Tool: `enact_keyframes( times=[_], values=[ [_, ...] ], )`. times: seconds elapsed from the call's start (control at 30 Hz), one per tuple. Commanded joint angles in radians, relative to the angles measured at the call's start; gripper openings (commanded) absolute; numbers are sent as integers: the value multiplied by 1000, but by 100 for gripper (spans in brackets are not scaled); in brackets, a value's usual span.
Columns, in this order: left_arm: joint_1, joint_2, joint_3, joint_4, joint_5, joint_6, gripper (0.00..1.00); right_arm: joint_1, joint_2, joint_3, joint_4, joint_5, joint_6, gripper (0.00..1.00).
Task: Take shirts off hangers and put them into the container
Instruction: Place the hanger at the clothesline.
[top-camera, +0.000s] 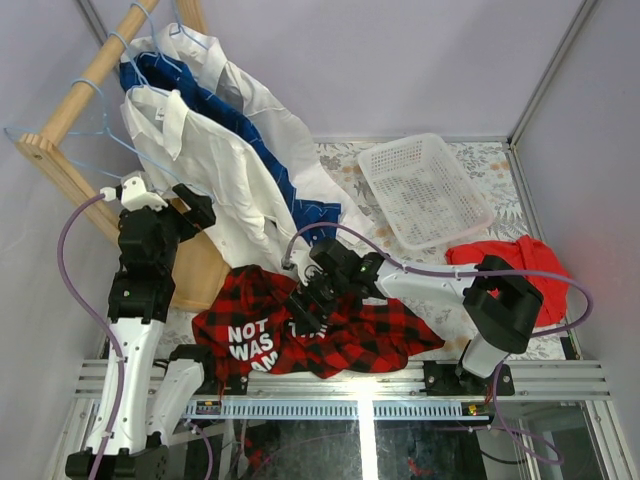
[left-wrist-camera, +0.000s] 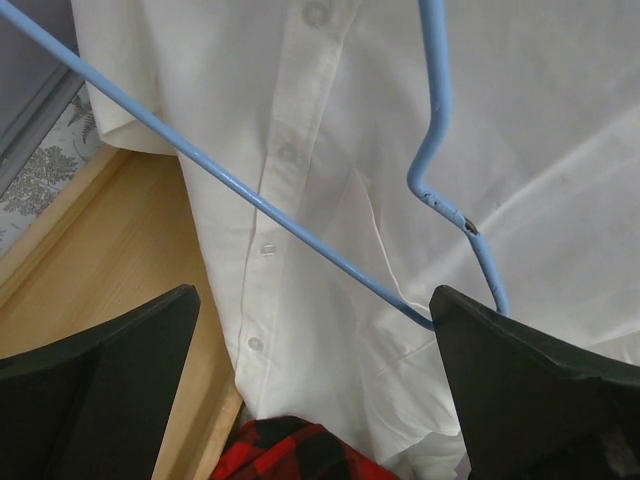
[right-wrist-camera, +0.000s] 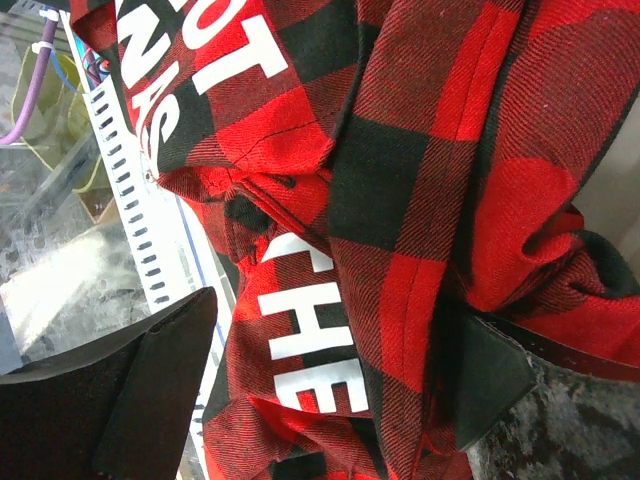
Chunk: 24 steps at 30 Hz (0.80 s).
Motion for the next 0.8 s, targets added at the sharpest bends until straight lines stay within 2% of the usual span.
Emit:
enact_keyframes(
  times=[0.0, 0.07, 0.27, 0.4, 0.6, 0.77],
  values=[
    [-15, -4, -73, -134, 42, 7, 100, 11, -3, 61, -9, 8, 11, 92],
    [-15, -22, -103, -94, 130, -7, 100, 11, -3, 63, -13, 13, 11, 93],
    [-15, 0, -31, -105, 195, -77, 100, 11, -3, 54, -19, 29, 18, 93],
    [-15, -14, 20, -31, 231, -66, 100, 11, -10, 25, 7, 34, 26, 93],
    [-15, -25, 75, 62, 252, -158, 100, 11, -24, 9, 4, 53, 11, 93],
    [-15, -112, -23, 224, 201, -236, 100, 11, -41, 1, 5, 62, -8, 94]
  ],
)
